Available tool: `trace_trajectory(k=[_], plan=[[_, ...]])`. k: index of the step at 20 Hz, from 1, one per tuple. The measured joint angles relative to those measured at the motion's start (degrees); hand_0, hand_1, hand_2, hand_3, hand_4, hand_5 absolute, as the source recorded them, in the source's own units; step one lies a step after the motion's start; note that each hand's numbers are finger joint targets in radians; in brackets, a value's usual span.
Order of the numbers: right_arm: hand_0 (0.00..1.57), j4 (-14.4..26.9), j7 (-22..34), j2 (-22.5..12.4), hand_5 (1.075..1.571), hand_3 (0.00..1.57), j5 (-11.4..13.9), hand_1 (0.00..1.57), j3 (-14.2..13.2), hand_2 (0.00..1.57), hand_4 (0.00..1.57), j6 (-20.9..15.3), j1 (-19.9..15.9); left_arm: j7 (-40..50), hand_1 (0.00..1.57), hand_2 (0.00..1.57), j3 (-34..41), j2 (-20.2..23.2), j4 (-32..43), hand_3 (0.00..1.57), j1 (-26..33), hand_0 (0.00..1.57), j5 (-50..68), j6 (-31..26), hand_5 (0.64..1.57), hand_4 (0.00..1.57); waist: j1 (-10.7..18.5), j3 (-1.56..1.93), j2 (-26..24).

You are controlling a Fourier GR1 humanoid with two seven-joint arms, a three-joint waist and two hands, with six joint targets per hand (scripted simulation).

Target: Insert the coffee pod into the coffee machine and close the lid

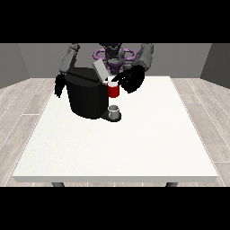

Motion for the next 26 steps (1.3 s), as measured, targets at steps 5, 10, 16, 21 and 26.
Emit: trace_trajectory(k=[5, 10, 16, 21, 26], plan=[[0.0, 0.85, -1.24, 0.24, 1.571, 0.0, -0.42, 0.0, -0.19, 0.0, 0.35, 0.7, -0.33, -0.8, 0.86, 0.91, 0.09, 0.29, 0.31, 0.88, -0.55, 0.86, -0.15, 0.85, 1.571, 0.34, -0.37, -0.01, 0.82], [0.0, 4.7, -4.76, -1.34, 1.571, 0.0, -1.54, 0.0, -2.48, 0.0, 0.26, 2.35, 2.44, -4.32, 0.0, 0.0, 0.04, -5.16, -1.95, 0.0, 3.67, 0.0, 2.99, 0.27, 1.571, 0.0, 3.58, -0.09, -2.1], [0.0, 4.19, -6.02, -0.32, 1.571, 0.0, -1.78, 0.0, -1.98, 0.0, 0.21, 3.39, 10.25, -11.3, 0.0, 0.0, 1.23, -10.27, -1.93, 0.0, 15.49, 0.0, 7.5, -1.25, 1.571, 0.0, 6.64, -0.09, -11.23], [0.0, 2.46, -6.24, 0.81, 1.571, 0.0, -0.89, 0.0, -0.01, 0.0, 0.0, 4.33, 17.77, -16.6, 0.0, 0.0, 3.77, -14.24, -1.3, 0.0, 26.56, 0.0, 12.7, -3.73, 1.571, 0.21, 9.47, -0.14, -20.62], [0.0, -2.87, -3.0, 3.6, 1.571, 0.0, 2.01, 0.0, 4.71, 0.0, 0.01, 2.6, 22.19, -21.35, 0.0, 0.0, 4.43, -16.81, -0.18, 0.0, 38.28, 0.0, 15.19, -6.3, 1.571, 0.24, 10.95, -0.17, -29.97]])
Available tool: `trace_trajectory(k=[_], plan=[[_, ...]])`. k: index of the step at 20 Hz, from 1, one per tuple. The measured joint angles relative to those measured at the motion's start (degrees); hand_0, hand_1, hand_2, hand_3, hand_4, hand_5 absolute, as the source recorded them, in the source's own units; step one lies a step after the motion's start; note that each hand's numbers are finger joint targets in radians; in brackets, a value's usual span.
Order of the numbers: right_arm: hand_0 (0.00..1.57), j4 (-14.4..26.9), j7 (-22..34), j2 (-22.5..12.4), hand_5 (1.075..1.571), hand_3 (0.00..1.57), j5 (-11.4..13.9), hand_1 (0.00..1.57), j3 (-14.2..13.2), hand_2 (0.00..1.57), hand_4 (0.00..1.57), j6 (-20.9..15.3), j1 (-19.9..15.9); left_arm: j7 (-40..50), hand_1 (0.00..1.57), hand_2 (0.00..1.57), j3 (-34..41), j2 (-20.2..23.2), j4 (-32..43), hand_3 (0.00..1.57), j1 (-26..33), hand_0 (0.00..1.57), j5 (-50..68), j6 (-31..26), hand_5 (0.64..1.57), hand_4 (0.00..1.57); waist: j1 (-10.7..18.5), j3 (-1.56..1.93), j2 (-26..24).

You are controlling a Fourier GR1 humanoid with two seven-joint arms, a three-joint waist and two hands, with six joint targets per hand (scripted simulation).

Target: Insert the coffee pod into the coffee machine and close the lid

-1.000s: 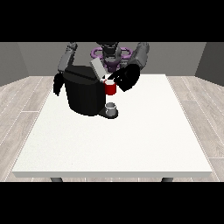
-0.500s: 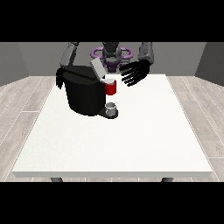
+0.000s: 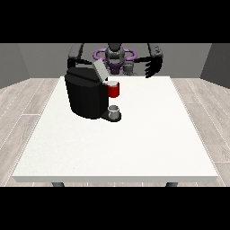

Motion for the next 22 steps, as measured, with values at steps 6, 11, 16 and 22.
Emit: trace_trajectory(k=[6, 11, 16, 22], plan=[[0.0, -10.24, 4.22, 3.84, 1.571, 0.0, 3.06, 0.0, 9.56, 0.0, 0.24, -4.13, 4.41, -2.38, 0.0, 0.0, 0.83, -0.45, 1.51, 0.0, 11.03, 0.0, 1.05, -0.52, 1.571, 0.32, -1.29, 0.02, -8.98], [0.0, -19.51, 9.15, 4.53, 1.571, 0.0, 4.87, 0.0, 12.97, 0.0, 0.2, -7.01, 4.51, -2.79, 0.0, 0.0, 0.88, 0.07, 0.28, 0.0, 16.39, 0.0, 2.34, -2.75, 1.571, 0.32, -0.55, 0.07, -12.36], [0.0, -27.97, 14.48, 4.06, 1.571, 0.0, 7.2, 0.0, 13.76, 0.0, 0.47, -9.66, 2.89, -3.67, 0.0, 0.0, -0.27, -0.28, -3.78, 0.0, 19.46, 0.0, 3.42, -3.99, 1.571, 0.3, 1.41, 0.08, -9.83], [0.0, -29.68, 15.44, 4.88, 1.571, 0.0, 9.94, 0.0, 14.69, 0.0, 0.29, -14.51, -0.85, -5.39, 0.0, 0.0, -2.07, -0.78, -10.04, 0.0, 19.67, 0.0, 5.58, -6.24, 1.571, 0.18, 4.98, 0.11, -1.71]])
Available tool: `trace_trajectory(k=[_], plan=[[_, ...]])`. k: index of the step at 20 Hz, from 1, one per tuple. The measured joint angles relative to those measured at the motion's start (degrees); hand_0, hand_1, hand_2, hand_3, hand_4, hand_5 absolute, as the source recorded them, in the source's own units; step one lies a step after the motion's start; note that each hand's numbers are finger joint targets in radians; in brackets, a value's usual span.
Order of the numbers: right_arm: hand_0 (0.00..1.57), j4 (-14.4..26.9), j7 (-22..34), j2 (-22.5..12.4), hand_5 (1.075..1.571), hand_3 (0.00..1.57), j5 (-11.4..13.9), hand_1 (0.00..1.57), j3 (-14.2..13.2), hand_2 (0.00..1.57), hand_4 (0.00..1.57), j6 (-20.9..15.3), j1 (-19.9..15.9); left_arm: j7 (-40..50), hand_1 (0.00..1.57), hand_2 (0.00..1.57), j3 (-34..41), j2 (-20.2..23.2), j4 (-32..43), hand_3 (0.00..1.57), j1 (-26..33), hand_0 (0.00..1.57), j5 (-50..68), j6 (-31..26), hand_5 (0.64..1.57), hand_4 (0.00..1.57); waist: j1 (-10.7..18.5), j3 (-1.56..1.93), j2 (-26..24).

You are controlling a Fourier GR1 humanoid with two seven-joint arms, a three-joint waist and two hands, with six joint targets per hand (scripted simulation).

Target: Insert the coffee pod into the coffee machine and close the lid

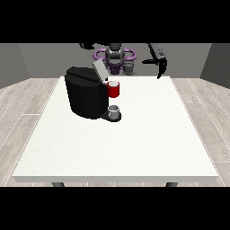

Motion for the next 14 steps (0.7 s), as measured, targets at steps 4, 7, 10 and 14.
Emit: trace_trajectory(k=[4, 7, 10, 14], plan=[[0.0, 0.6, 1.18, 0.16, 1.571, 0.0, 1.97, 0.0, -0.86, 0.0, 0.21, -2.66, -4.52, -1.13, 0.0, 0.0, -0.53, 0.13, -2.7, 0.0, 0.7, 0.0, 1.67, -1.02, 1.571, 0.18, 1.09, 0.01, 4.15], [0.0, 2.11, 1.87, 0.05, 1.571, 0.0, 3.39, 0.0, -0.63, 0.0, 0.23, -4.84, -7.58, -1.22, 0.0, 0.0, -1.18, 0.24, -4.77, 0.0, 0.62, 0.0, 2.49, -1.12, 1.571, 0.2, 1.92, -0.01, 6.45], [0.0, 4.48, 2.47, -0.01, 1.571, 0.0, 4.45, 0.0, -2.4, 0.0, 0.35, -5.76, -11.15, -1.83, 0.0, 0.0, -2.35, 0.17, -7.44, 0.0, 1.21, 0.0, 2.69, -1.08, 1.571, 0.21, 2.91, 0.0, 8.12], [0.0, 9.63, 1.21, -0.51, 1.571, 0.0, 3.88, 0.0, -6.61, 0.0, 0.39, -6.96, -14.12, -0.32, 0.0, 0.0, -4.77, -1.02, -12.69, 0.0, 3.03, 0.0, 2.78, -1.25, 1.571, 0.28, 5.54, 0.0, 9.21]])
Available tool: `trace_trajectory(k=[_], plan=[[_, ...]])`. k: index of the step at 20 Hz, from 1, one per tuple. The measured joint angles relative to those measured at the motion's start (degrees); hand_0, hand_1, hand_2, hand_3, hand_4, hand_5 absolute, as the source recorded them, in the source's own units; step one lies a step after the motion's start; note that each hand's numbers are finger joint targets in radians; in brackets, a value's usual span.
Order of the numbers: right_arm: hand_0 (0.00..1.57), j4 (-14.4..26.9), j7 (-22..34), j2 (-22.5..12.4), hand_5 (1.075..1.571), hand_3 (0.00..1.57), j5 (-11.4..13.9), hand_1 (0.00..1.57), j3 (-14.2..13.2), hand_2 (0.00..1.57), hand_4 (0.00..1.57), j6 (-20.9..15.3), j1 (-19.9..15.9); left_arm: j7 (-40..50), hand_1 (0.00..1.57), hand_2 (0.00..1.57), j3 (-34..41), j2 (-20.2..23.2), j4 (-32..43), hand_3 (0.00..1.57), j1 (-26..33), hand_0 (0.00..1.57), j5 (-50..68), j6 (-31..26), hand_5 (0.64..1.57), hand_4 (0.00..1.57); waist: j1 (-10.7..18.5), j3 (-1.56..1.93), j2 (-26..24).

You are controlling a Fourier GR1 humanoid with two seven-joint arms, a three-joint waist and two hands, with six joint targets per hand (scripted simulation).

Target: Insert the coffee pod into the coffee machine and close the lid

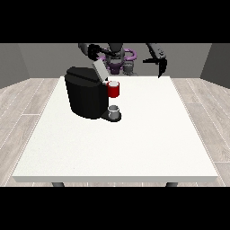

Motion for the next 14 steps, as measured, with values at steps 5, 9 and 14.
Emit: trace_trajectory(k=[5, 9, 14], plan=[[0.0, 4.65, -0.84, -1.69, 1.571, 0.0, -1.07, 0.0, -4.22, 0.0, 0.39, 0.44, -4.34, 0.7, 0.0, 0.0, -0.29, 0.81, -3.53, 0.0, 1.59, 0.0, 0.99, -0.06, 1.571, 0.38, 0.35, 0.0, 2.04], [0.0, 8.62, -2.4, -2.87, 1.571, 0.0, -2.36, 0.0, -7.05, 0.0, 0.45, 1.12, -7.0, 1.01, 0.0, 0.0, -0.73, 0.58, -5.71, 0.0, 2.55, 0.0, 1.81, 0.14, 1.571, 0.31, 0.83, 0.0, 3.47], [0.0, 12.1, -3.84, -3.56, 1.571, 0.0, -2.9, 0.0, -8.69, 0.0, 0.44, 1.26, -11.03, 0.04, 0.0, 0.0, -0.3, 0.99, -5.21, 0.0, 1.12, 0.0, 2.48, 0.96, 1.571, 0.37, 0.5, -0.19, 5.62]])
